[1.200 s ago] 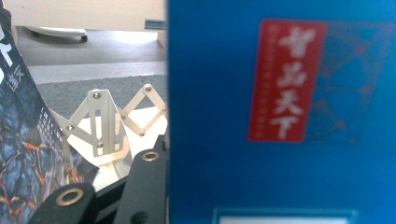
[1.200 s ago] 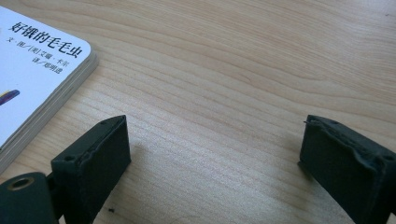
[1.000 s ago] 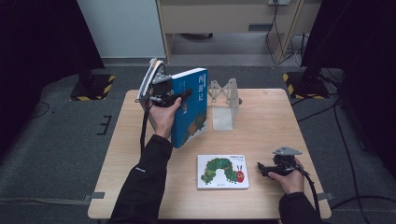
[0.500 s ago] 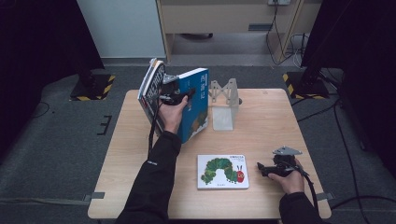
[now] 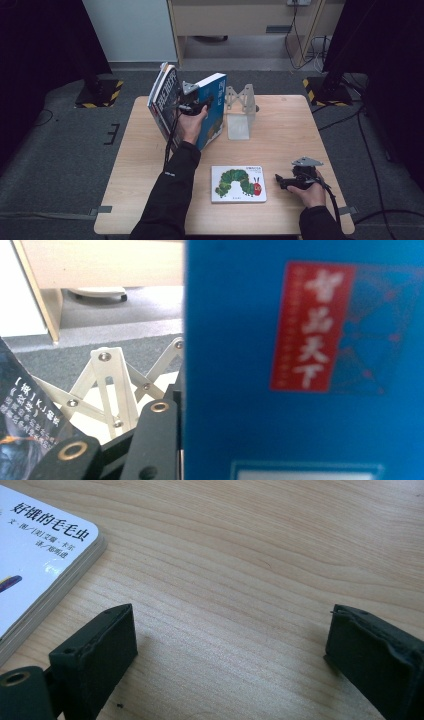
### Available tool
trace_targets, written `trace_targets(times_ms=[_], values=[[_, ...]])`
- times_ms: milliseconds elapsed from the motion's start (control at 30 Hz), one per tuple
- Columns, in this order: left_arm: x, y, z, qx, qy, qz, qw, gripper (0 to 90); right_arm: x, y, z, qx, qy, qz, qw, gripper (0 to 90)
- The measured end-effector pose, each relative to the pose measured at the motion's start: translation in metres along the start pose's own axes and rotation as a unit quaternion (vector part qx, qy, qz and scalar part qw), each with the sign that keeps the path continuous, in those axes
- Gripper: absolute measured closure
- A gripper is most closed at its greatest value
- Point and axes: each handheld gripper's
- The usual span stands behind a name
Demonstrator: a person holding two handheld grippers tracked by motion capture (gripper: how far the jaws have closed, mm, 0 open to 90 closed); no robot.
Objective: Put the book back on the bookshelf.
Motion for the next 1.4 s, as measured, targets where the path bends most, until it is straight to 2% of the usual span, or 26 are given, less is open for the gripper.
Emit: trace_targets(times_ms=[433,567,667,800,1100,1267,1400], values=[[-0.017,0.024,0.004,0.01,-0.02,-0.005,0.9997,59.3,0.0,0.0,-0.001,0.0,-0.001,-0.001,1.0,5.9],[-0.023,0.032,0.003,0.013,-0.019,-0.009,0.9997,59.2,0.0,0.0,-0.001,0.0,0.0,-0.001,1.0,5.8],[-0.03,0.038,0.001,0.018,-0.015,-0.006,0.9997,59.1,0.0,0.0,-0.002,-0.001,-0.001,-0.001,1.0,5.6],[-0.037,0.045,-0.003,0.015,-0.011,0.001,0.9998,58.8,0.0,0.0,-0.002,-0.001,-0.002,-0.002,1.0,5.1],[-0.047,0.052,-0.001,0.027,-0.011,0.014,0.9995,57.6,0.0,0.0,-0.002,-0.002,0.001,-0.001,1.0,4.7],[-0.05,0.054,0.003,0.02,-0.022,0.017,0.9994,57.2,0.0,-0.001,-0.003,-0.001,-0.001,-0.003,1.0,4.2],[-0.053,0.055,0.012,0.013,-0.035,0.012,0.9992,56.7,0.001,-0.001,-0.003,-0.001,-0.001,-0.003,1.0,4.1]])
Point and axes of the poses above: each handheld gripper's, and its own axes: y roughly backward along the jaws, x roughly out of its top, z roughly to its right, and after that the axes turned 7 degrees about -x, right-handed
